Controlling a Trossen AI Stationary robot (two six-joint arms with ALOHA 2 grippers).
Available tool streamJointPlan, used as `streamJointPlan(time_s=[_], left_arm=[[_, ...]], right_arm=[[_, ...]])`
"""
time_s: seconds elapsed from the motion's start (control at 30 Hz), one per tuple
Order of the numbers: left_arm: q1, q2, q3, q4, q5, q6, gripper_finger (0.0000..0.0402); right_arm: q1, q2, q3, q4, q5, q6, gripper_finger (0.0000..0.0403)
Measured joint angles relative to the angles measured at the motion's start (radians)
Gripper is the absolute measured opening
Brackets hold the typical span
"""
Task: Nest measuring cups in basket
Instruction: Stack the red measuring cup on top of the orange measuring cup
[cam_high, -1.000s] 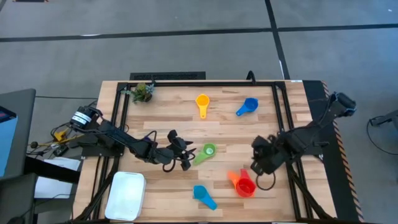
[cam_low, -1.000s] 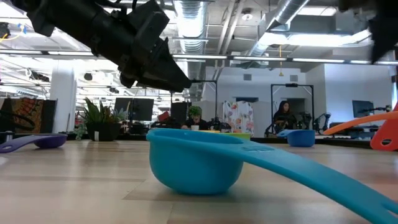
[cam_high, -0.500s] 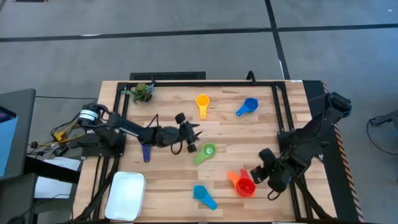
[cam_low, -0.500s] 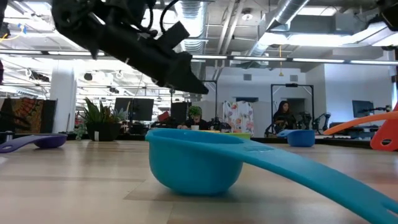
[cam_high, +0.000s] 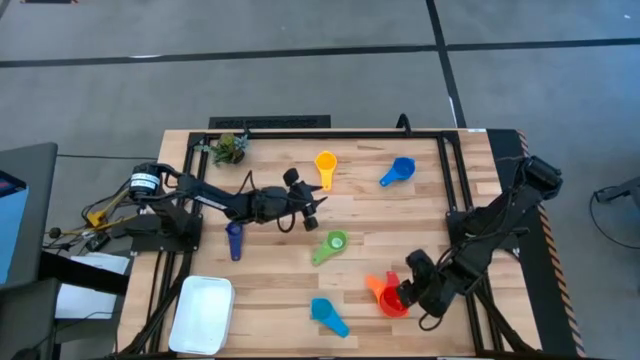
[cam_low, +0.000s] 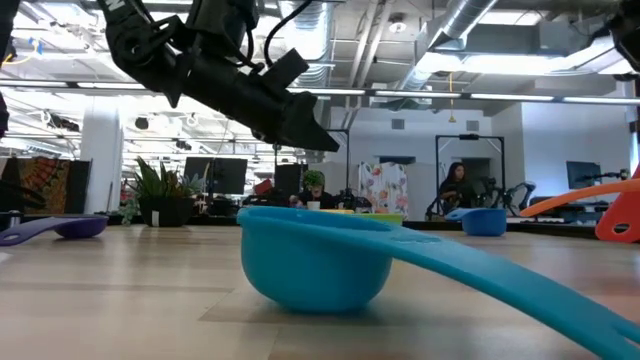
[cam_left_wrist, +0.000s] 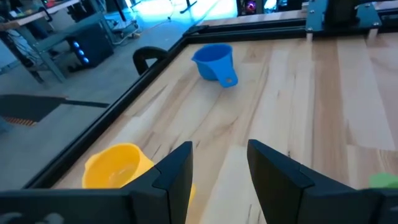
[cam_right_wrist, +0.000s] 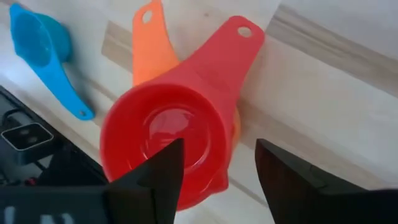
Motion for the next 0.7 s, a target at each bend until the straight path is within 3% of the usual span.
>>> streamJointPlan(time_s=[0.5, 0.7], left_arm=[[-0.003, 0.000, 0.000, -0.001, 0.000, -0.025, 0.0144], [-0.003, 0.000, 0.000, -0.001, 0.000, -0.041, 0.0144]], right_arm=[[-0.015, 0.058, 0.000, -0.019, -0.006, -0.123, 0.0156], [-0.037, 0.060, 0.000, -0.030, -0.053, -0.221, 0.0104]])
